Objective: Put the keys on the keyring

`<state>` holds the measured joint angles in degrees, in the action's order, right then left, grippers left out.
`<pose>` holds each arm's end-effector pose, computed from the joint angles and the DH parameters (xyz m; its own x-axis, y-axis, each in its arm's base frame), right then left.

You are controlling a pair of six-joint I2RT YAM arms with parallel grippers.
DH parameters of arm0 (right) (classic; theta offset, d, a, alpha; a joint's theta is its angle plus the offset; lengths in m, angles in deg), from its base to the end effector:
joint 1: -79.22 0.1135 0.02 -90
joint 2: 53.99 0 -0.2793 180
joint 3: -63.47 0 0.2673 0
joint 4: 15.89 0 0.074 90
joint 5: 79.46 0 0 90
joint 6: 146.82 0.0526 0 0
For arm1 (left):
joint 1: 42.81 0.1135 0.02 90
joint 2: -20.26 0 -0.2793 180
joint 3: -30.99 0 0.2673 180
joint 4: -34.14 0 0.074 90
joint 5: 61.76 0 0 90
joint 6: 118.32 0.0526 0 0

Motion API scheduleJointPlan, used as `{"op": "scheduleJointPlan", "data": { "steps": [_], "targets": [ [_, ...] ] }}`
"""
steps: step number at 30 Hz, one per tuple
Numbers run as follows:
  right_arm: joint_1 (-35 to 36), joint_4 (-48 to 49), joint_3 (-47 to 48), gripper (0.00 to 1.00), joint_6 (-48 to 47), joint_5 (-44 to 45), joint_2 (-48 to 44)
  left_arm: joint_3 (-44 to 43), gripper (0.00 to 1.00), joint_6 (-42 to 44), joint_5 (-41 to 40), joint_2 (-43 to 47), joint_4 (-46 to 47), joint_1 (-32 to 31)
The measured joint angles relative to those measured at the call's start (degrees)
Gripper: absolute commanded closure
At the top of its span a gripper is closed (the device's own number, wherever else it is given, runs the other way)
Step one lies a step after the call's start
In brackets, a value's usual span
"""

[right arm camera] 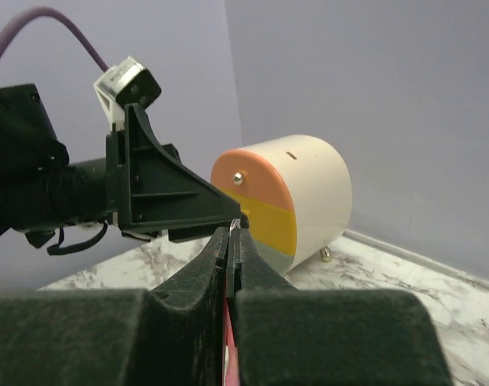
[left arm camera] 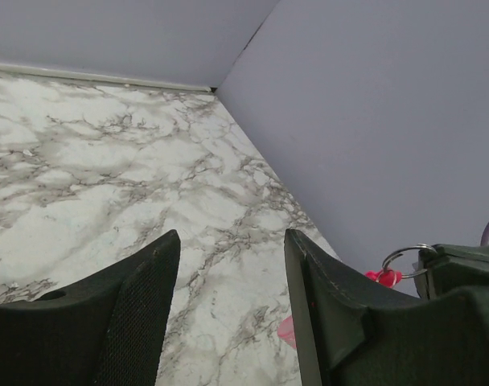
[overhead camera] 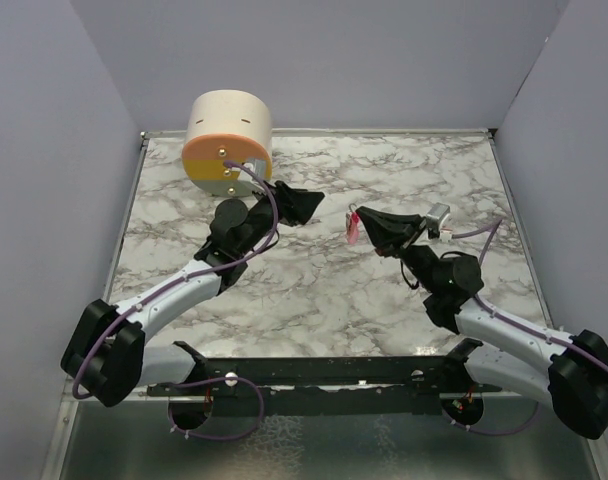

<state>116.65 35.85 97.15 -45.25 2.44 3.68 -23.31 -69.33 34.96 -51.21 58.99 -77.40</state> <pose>0.1753 0.1435 0.2995 0.2217 0.4197 -0.8802 -0.7607 0.6392 0.1132 0.2531 -0.1820 0.3163 -0.3496 -0.5505 -0.7581 0.5697 0.5175 -0.6385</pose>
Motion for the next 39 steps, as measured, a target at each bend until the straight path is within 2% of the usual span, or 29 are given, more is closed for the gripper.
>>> {"op": "scheduleJointPlan", "data": {
  "steps": [7, 17, 39],
  "targets": [
    [0.0, -6.7, 1.7, 0.99, -1.0, -1.9, 0.0, 0.0, 0.41, 3.3, 6.9, -0.6, 0.5, 1.2],
    [0.0, -9.4, 2.1, 0.99, -1.3, -2.1, 0.6, 0.0, 0.4, 8.1, 15.3, -2.5, 2.1, 1.3],
    [0.0, -9.9, 2.6, 0.99, -1.2, -2.1, 3.1, -0.7, 0.43, 12.0, 21.0, -4.5, 5.3, -0.5]
  ]
}}
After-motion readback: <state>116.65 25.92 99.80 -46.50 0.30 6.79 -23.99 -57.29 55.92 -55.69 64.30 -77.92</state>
